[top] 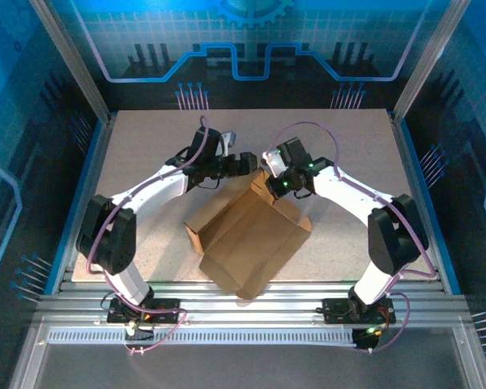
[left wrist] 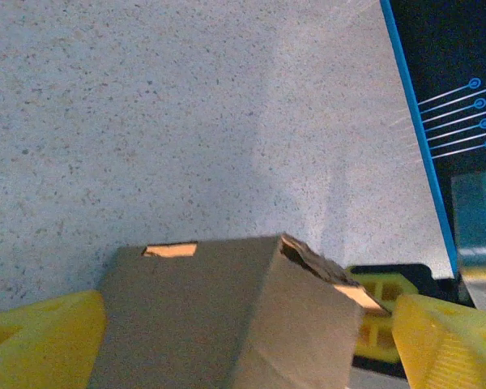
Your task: Fold the paper box
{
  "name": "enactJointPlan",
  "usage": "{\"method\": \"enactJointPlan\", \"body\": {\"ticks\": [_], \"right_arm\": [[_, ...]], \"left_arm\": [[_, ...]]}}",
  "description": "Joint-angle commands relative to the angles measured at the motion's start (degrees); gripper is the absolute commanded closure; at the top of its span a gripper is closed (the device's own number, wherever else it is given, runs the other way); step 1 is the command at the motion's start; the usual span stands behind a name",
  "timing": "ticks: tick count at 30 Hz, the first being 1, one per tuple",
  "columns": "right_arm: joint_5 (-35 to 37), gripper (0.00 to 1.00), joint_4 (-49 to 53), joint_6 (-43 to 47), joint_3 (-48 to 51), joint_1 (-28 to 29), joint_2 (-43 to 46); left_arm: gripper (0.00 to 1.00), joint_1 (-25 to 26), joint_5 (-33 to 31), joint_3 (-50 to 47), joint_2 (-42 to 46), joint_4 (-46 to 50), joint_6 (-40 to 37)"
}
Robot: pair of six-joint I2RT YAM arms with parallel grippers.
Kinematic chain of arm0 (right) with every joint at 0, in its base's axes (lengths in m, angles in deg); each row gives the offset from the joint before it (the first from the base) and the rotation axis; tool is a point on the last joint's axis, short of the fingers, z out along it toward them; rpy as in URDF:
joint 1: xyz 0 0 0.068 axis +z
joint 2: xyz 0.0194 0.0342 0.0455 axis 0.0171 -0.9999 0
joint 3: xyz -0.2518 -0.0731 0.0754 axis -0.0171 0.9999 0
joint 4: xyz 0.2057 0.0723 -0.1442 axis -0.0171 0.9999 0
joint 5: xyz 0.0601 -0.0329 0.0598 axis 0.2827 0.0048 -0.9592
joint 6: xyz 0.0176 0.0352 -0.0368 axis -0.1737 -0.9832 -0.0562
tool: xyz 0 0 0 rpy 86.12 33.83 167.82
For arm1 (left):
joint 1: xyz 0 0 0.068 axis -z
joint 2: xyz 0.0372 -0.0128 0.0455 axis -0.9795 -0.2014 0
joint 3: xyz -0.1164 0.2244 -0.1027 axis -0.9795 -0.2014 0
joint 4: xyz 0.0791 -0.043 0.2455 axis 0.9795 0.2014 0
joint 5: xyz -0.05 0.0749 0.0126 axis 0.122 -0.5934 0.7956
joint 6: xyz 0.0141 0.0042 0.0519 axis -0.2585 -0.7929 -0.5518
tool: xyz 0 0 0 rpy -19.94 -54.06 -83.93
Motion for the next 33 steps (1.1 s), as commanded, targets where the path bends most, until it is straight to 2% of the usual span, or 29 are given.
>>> {"method": "enactJointPlan", "body": {"ticks": [1, 17, 29, 33], "right_arm": [[-0.7, 0.90, 2.0, 1.0, -1.4, 0.8, -0.5], [-0.7, 0.88, 2.2, -0.1, -1.6, 1.0, 0.0], [-4.0, 0.72, 3.0, -3.9, -3.0, 0.4, 5.6], [-7.6, 0.61, 2.0, -5.7, -1.7, -1.4, 9.9]], "left_arm": [[0.08, -0.9, 2.4, 2.1, -3.1, -4.2, -1.6], [0.10, -0.9, 4.0, 4.6, -9.6, -7.2, -0.5], [0.11, -0.9, 4.2, 3.3, -10.4, -7.2, -0.7], [0.11, -0.9, 4.4, 3.3, -10.6, -7.4, -0.6]]}}
